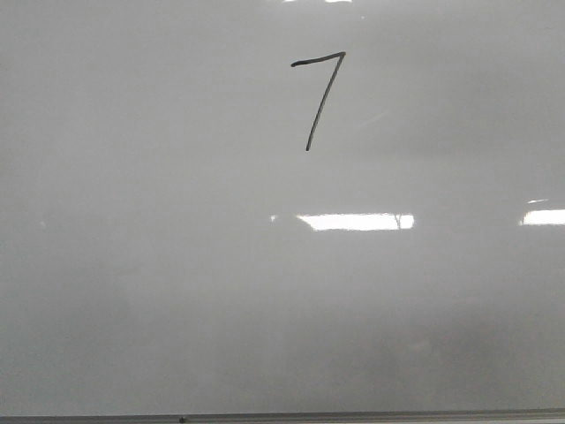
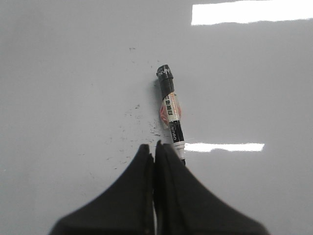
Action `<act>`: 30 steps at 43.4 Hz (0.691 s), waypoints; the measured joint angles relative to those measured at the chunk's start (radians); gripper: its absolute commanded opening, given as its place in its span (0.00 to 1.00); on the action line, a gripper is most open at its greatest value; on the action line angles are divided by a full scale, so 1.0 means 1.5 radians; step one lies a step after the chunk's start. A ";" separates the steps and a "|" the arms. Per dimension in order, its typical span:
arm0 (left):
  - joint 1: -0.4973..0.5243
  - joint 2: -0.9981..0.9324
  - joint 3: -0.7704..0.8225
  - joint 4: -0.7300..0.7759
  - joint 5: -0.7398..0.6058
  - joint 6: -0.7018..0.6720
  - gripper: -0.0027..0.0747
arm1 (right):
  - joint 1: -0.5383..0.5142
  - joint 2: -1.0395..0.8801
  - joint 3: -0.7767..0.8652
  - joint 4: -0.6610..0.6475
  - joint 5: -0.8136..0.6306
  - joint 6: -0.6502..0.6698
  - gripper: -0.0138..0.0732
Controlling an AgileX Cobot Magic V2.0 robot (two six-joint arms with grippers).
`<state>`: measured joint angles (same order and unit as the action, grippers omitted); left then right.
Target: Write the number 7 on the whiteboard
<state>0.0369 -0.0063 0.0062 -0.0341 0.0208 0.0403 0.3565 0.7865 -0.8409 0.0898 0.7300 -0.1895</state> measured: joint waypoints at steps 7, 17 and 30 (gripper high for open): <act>0.000 0.000 0.000 0.000 0.001 0.000 0.01 | -0.091 -0.152 0.126 -0.004 -0.099 0.000 0.02; 0.000 0.000 0.000 0.000 0.001 0.000 0.01 | -0.185 -0.368 0.313 -0.005 -0.199 0.000 0.02; 0.000 0.000 0.000 0.000 0.001 0.000 0.01 | -0.209 -0.521 0.501 -0.005 -0.327 0.000 0.02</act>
<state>0.0369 -0.0063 0.0062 -0.0341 0.0225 0.0403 0.0434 0.0051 -0.0902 0.0817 0.2397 -0.1895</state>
